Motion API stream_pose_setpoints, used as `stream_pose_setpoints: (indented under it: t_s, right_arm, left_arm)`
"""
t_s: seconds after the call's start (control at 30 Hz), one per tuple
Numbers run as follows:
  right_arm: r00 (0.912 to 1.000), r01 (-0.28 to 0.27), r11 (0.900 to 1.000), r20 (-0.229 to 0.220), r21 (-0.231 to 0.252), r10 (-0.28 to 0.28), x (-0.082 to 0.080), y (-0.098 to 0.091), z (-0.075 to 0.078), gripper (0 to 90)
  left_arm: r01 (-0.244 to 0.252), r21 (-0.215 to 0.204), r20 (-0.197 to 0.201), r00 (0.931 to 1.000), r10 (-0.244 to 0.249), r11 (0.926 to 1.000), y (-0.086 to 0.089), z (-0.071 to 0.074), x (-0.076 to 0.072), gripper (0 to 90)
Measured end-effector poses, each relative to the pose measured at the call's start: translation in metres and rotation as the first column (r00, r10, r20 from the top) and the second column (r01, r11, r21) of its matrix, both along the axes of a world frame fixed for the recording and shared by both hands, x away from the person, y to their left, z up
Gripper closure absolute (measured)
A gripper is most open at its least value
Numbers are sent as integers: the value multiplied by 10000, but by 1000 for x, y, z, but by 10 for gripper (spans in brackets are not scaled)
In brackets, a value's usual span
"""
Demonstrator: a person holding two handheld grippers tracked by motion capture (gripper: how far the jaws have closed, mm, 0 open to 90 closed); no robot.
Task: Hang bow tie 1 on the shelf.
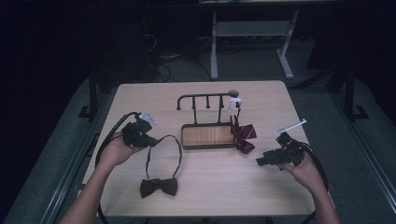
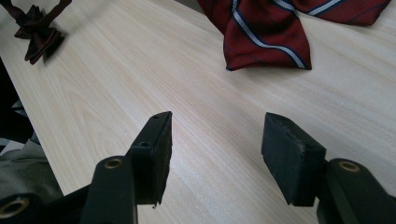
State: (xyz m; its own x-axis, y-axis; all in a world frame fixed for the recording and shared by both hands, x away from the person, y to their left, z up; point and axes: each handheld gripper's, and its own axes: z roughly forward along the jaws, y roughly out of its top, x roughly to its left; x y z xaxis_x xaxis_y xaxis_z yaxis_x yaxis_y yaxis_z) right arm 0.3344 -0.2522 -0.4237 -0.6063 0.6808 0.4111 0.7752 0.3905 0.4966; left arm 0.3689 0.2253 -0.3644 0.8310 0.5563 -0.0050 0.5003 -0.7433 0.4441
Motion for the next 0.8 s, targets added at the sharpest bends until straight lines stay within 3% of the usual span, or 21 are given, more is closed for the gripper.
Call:
stream_pose_setpoints:
  t_s: [0.8]
  right_arm:
    - [10000,38,10000,67,-26,-38,-1,-2,2,433]
  left_arm:
    - [402,7,275,9988,-402,9992,-2,24,-13,898]
